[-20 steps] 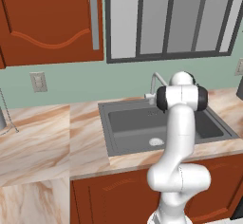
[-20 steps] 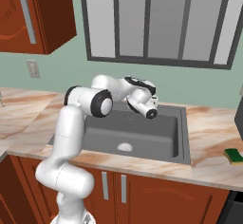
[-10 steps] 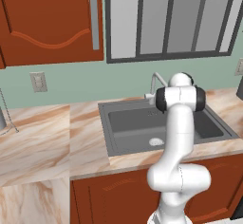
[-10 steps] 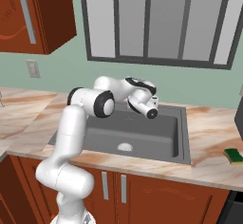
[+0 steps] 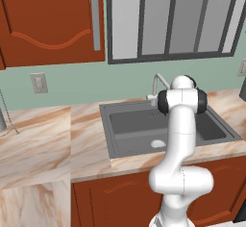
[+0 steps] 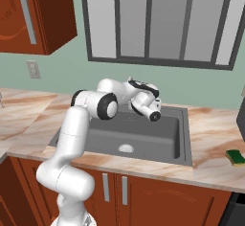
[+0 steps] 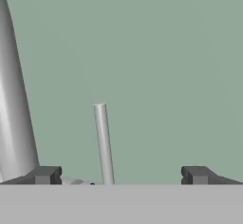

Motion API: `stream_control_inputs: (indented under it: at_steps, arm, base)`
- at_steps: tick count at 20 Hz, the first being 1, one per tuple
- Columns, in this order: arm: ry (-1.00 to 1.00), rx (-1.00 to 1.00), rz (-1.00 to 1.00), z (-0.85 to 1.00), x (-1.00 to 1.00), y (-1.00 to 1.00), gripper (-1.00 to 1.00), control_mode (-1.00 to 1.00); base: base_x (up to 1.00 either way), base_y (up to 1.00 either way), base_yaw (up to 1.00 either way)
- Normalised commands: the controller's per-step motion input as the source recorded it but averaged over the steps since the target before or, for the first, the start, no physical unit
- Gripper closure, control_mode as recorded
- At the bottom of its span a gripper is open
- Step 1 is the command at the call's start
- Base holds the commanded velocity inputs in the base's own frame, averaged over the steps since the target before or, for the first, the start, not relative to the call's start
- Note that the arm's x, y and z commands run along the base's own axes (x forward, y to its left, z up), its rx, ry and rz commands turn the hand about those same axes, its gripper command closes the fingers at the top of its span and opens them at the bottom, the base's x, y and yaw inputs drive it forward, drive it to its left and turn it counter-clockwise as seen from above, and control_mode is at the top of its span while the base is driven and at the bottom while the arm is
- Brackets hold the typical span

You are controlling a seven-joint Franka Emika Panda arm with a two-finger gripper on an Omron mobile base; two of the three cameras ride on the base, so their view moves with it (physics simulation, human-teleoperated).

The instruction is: Soak the sponge with water for a few seconds and then drop it inside the sink.

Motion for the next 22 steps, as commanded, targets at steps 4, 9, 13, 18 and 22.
stream_control_inputs:
  at_steps: [4,9,13,18,22]
  arm:
    - [0.0,0.0,0.0,-0.02,0.14,-0.07,-1.0,-1.0]
    - [0.0,0.0,0.0,-0.02,0.2,-0.09,-1.0,-1.0]
    - [0.0,0.0,0.0,0.0,0.21,-0.04,-1.0,-1.0]
    - [0.0,0.0,0.0,-0.01,0.22,0.0,-1.0,-1.0]
    - [0.0,0.0,0.0,-0.02,0.15,-0.05,-1.0,-1.0]
  base:
    - [0.0,0.0,0.0]
    - [0.0,0.0,0.0]
    - [0.0,0.0,0.0]
    - [0.0,0.0,0.0]
    - [0.0,0.0,0.0]
